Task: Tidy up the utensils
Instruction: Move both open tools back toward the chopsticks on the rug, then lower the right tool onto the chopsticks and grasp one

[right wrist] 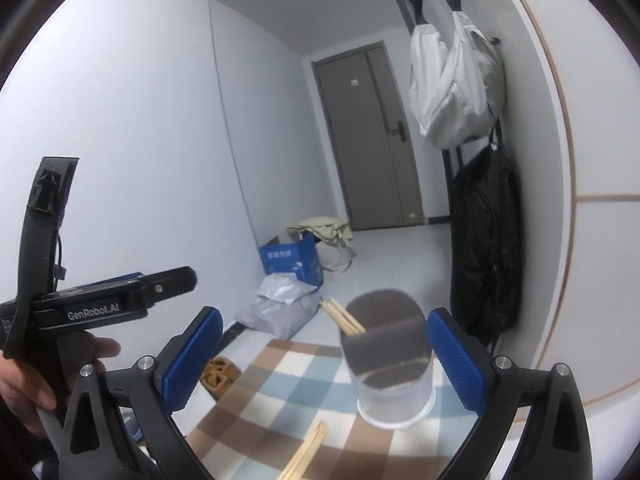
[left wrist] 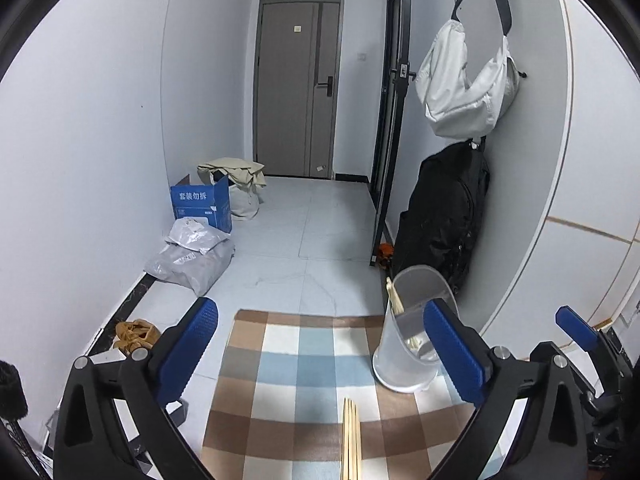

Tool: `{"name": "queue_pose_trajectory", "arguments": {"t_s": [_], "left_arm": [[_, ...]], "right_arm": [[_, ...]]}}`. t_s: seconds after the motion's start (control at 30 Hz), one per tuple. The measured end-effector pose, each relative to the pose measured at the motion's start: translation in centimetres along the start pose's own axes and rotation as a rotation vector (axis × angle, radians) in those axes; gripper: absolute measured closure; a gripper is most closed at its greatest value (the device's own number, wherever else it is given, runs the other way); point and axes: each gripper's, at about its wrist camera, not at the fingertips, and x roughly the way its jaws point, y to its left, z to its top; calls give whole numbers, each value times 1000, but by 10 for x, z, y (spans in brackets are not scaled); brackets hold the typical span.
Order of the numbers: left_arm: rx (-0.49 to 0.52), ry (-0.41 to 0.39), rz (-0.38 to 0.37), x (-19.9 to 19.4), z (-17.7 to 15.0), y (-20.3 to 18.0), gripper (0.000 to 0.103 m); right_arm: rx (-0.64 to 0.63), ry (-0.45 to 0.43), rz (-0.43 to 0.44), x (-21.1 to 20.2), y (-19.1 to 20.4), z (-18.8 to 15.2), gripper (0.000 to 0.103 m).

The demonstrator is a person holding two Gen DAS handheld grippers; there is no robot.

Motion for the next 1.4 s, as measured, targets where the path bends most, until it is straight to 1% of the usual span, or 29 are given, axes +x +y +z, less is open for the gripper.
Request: {"name": "queue_pose_trajectory", "arguments": {"t_s": [0.13, 0.27, 0.43, 0.53, 0.6, 0.63, 0.7, 0.73, 0.8, 0.87, 0.93, 1.0, 1.13, 1.2, 1.33, 1.37, 1.4], "left_arm": [[0, -3, 2, 0, -17, 6, 3], [-33, 4, 21, 6, -33, 14, 3], [-37, 19, 27, 15, -51, 22, 3], [-31, 62, 20, 25, -59, 26, 3], [-43, 90, 11, 32, -63, 32, 3], [-52, 99, 18, 35, -66, 35, 3], [-62, 118, 32, 40, -71, 41, 3], [-71, 142, 39, 44, -72, 44, 3], [-102, 188, 15, 51, -73, 51, 3], [-111, 200, 9, 53, -73, 55, 3], [-108, 206, 20, 56, -74, 59, 3], [-115, 221, 26, 60, -75, 63, 3], [-150, 246, 33, 69, -74, 74, 3], [-161, 252, 41, 72, -73, 79, 3], [-193, 267, 42, 74, -73, 87, 3], [-200, 270, 42, 74, -72, 89, 3], [-207, 274, 41, 75, -72, 91, 3]], "right_arm": [[8, 31, -5, 1, 1, -19, 0], [10, 66, -25, 5, 5, -35, 0], [5, 162, -44, 20, 10, -57, 1], [-15, 212, -47, 29, 14, -68, 4], [-25, 258, -40, 38, 17, -75, 15], [-28, 285, -42, 43, 17, -79, 16], [-28, 326, -45, 51, 17, -86, 24], [-24, 359, -51, 58, 16, -90, 27], [-16, 413, -50, 70, 15, -97, 39], [-14, 466, -54, 81, 15, -105, 40], [-27, 516, -62, 94, 16, -113, 44], [-31, 564, -71, 106, 17, -121, 53], [-17, 682, -89, 136, 16, -144, 63], [0, 720, -88, 147, 16, -152, 75], [-14, 754, -99, 163, 21, -160, 77], [-20, 761, -104, 165, 22, -161, 79], [-28, 771, -111, 169, 24, -162, 82]]}}
